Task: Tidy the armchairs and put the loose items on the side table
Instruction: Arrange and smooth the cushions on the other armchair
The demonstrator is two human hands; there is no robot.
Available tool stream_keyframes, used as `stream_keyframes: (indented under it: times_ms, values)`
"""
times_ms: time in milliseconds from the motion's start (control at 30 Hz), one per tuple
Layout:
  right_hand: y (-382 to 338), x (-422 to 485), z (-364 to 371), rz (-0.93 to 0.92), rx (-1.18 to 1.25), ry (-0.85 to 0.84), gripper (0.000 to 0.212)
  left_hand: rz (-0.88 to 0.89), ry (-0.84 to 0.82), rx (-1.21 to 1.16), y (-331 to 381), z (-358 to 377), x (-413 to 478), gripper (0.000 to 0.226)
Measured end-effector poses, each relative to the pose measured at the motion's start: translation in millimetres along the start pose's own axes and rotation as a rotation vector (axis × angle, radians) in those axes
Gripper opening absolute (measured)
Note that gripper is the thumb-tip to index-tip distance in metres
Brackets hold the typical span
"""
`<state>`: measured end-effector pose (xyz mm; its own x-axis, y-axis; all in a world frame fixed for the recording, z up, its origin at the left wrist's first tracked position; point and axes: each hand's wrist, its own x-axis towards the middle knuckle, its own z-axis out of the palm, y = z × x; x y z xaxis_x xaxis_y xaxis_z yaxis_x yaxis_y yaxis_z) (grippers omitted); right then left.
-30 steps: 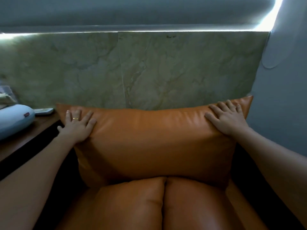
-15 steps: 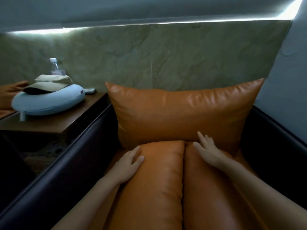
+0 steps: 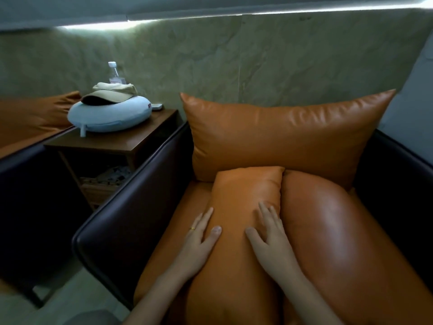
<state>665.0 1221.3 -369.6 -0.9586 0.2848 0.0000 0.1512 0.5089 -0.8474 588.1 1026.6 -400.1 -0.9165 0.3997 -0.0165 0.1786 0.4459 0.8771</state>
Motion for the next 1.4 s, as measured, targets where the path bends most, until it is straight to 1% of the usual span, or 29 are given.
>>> stream_keyframes:
  times_ms: [67,133,267,333,433,500,567,600,700,733,800,867,900,933,1000,1033,1133,1233,1267,1333,1400]
  values:
    - [3,-9,6,0.051,0.002,0.041,0.076,-0.043,0.006,-0.111,-6,0,-6,0.079]
    - [3,-13,8,0.095,-0.001,0.054,0.078,-0.087,0.006,-0.226,-10,0,-11,0.076]
    - [-1,-15,10,0.100,0.018,-0.019,0.080,-0.124,0.001,-0.318,-15,-2,-14,0.076]
    - [-5,-15,11,0.074,0.012,-0.076,0.079,-0.131,0.006,-0.349,-15,-8,-15,0.074]
    - [-16,-14,11,-0.038,0.014,-0.140,0.068,-0.190,0.025,-0.362,-19,-22,-14,0.063]
    - [-24,-12,11,-0.085,0.096,-0.164,0.062,-0.201,0.083,-0.316,-21,-31,-15,0.056]
    - [-26,-8,18,-0.104,0.186,-0.153,0.055,-0.108,0.166,-0.284,-18,-40,-20,0.049]
    - [-27,-6,23,-0.111,0.207,-0.135,0.052,-0.033,0.169,-0.259,-13,-43,-26,0.048]
    - [-31,0,36,-0.098,0.365,-0.069,0.053,0.153,0.041,-0.107,4,-46,-54,0.044]
    - [-35,3,39,-0.089,0.447,-0.064,0.054,0.195,0.037,-0.064,5,-44,-63,0.042]
    - [-46,8,45,-0.117,0.562,-0.092,0.054,0.212,0.103,-0.040,2,-44,-76,0.043]
    - [-55,16,51,-0.162,0.619,-0.125,0.054,0.178,0.197,-0.115,-1,-50,-85,0.043]
    - [-58,20,54,-0.171,0.607,-0.128,0.055,0.165,0.241,-0.159,-3,-56,-88,0.042]
    - [-60,24,57,-0.181,0.534,-0.121,0.054,0.155,0.269,-0.198,-4,-62,-91,0.042]
    - [-56,30,66,-0.197,0.304,-0.122,0.047,0.152,0.276,-0.226,-4,-71,-98,0.042]
    - [-53,31,70,-0.190,0.246,-0.121,0.047,0.146,0.269,-0.209,-4,-75,-101,0.043]
    - [-41,27,80,-0.166,0.279,-0.136,0.056,0.128,0.246,-0.157,-6,-80,-109,0.044]
    - [-34,23,81,-0.147,0.303,-0.248,0.068,0.132,0.273,-0.145,-11,-80,-117,0.045]
    - [-33,23,82,-0.145,0.299,-0.285,0.070,0.131,0.305,-0.164,-12,-79,-121,0.047]
    - [-31,23,87,-0.186,0.287,-0.347,0.072,0.123,0.426,-0.234,-17,-80,-129,0.051]
    - [-33,24,97,-0.260,0.257,-0.387,0.067,0.134,0.558,-0.283,-22,-85,-138,0.053]
